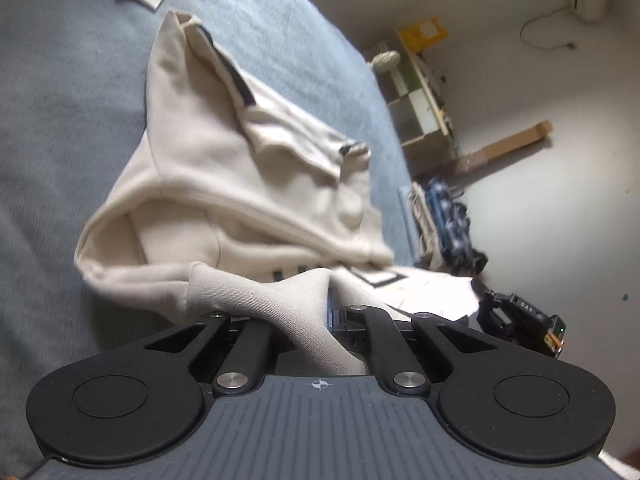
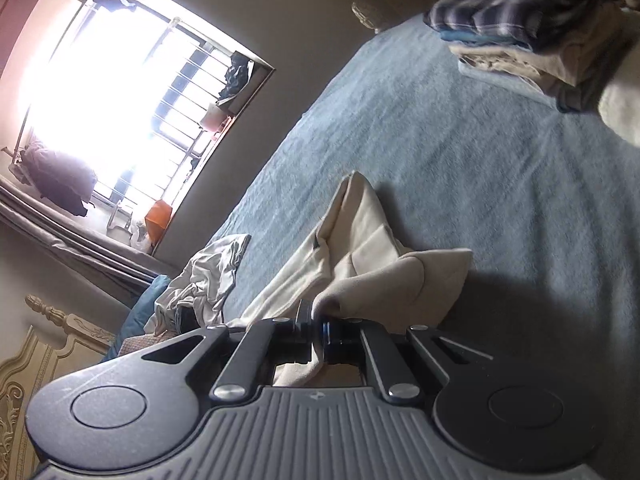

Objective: Fold clothes
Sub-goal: 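Lift the hoodie hem with both grippers and fold it toward the collar, then open both grippers and release the folded hoodie onto the bed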

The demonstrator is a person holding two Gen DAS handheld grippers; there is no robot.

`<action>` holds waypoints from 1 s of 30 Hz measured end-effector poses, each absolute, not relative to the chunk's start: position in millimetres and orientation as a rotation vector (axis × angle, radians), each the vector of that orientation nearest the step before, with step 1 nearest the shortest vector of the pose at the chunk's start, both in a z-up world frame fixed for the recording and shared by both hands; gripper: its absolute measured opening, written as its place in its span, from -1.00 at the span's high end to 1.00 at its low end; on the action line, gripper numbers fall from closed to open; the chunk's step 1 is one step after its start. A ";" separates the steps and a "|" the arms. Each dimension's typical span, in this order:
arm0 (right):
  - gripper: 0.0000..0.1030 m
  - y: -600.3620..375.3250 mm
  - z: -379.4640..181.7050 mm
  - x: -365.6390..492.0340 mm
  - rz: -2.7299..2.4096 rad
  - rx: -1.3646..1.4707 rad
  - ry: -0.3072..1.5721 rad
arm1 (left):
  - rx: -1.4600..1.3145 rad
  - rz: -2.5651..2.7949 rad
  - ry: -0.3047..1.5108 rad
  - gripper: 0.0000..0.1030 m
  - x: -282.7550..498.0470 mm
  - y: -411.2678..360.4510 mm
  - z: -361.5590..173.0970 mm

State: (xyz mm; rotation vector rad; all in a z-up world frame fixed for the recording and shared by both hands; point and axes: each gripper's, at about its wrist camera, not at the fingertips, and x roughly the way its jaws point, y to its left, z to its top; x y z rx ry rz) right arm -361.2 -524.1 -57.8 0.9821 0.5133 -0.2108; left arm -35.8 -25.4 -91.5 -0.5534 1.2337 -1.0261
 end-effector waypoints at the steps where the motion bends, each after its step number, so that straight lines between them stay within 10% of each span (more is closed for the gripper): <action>1: 0.92 -526.4 -53.1 -351.5 -0.208 0.970 0.507 | -0.572 -1.026 1.230 0.94 -26.8 -25.9 -91.0; 21: 0.91 -585.0 -87.7 -126.4 -0.187 0.901 0.609 | -0.735 -0.984 1.312 0.91 156.0 -77.1 -152.2; 25: 0.86 -608.7 -134.6 -95.6 -0.228 0.974 0.672 | -0.944 -0.968 1.398 0.18 187.0 -80.6 -195.6; 30: 0.49 -632.6 -182.0 -104.1 -0.295 1.189 0.613 | -1.138 -0.938 1.210 -0.19 193.4 -61.7 -205.1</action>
